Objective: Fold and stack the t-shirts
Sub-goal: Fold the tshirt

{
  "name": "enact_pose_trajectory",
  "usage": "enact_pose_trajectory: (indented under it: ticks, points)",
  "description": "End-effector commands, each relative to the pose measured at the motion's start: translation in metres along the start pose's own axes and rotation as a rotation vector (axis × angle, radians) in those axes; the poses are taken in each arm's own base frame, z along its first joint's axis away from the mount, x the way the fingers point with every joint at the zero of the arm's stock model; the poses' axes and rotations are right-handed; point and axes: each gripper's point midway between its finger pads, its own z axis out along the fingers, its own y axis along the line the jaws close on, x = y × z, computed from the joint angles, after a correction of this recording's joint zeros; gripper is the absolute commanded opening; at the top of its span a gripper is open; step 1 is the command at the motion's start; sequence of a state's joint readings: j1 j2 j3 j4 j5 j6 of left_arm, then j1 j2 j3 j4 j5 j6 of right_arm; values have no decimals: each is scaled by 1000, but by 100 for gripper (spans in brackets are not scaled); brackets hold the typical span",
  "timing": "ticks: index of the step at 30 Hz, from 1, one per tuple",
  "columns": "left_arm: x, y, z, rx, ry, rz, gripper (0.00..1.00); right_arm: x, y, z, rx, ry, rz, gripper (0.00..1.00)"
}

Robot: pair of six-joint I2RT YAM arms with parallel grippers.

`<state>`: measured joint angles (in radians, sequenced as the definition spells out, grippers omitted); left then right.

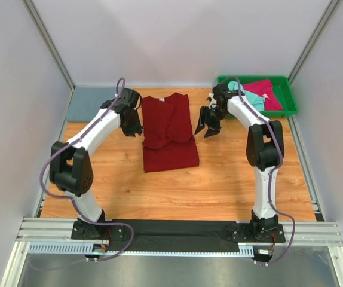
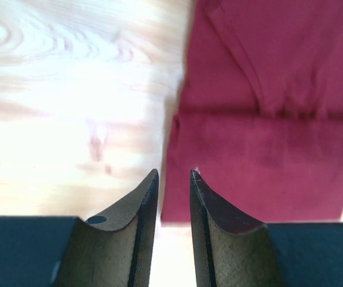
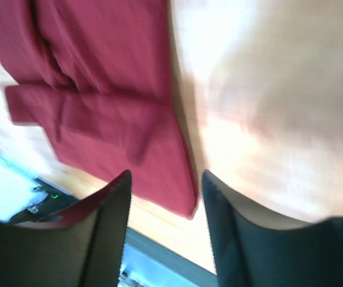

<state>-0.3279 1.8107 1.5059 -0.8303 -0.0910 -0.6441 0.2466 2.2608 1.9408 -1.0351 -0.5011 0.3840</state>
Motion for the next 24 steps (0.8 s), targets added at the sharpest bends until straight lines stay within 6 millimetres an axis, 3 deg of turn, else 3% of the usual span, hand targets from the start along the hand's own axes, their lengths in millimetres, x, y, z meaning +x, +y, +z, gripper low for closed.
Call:
enact_pose_trajectory:
  ticks: [1, 2, 3, 4, 5, 8, 13, 19, 22, 24]
  points:
    - [29, -4, -36, 27, -38, 127, 34, 41, 27, -32, 99, -82, -157, 54]
    - [49, -24, -42, 103, -12, 160, 34, 51, 30, -26, 104, -79, -167, 55]
    - [63, -32, -40, 140, 12, 161, 30, 59, 35, -21, 102, -84, -152, 55]
    - [83, -42, -29, 195, 50, 145, 27, 72, 42, -6, 100, -78, -179, 55]
    - [98, -51, -25, 215, 76, 160, 24, 73, 42, 0, 128, -97, -184, 51]
    - [111, -54, -2, 207, 116, 131, 22, 72, 45, 26, 210, -164, -233, 38]
    - [98, -67, 22, 230, 67, 108, 22, 63, 51, 57, 267, -190, -302, 37]
    - [85, -68, 42, 218, 75, 77, 22, 47, 44, 66, 318, -212, -324, 39]
    - [73, -63, 41, 205, 52, 75, 22, 26, 43, 71, 361, -251, -345, 40]
    - [65, -61, 34, 201, 30, 94, 23, 2, 55, 70, 346, -302, -347, 41]
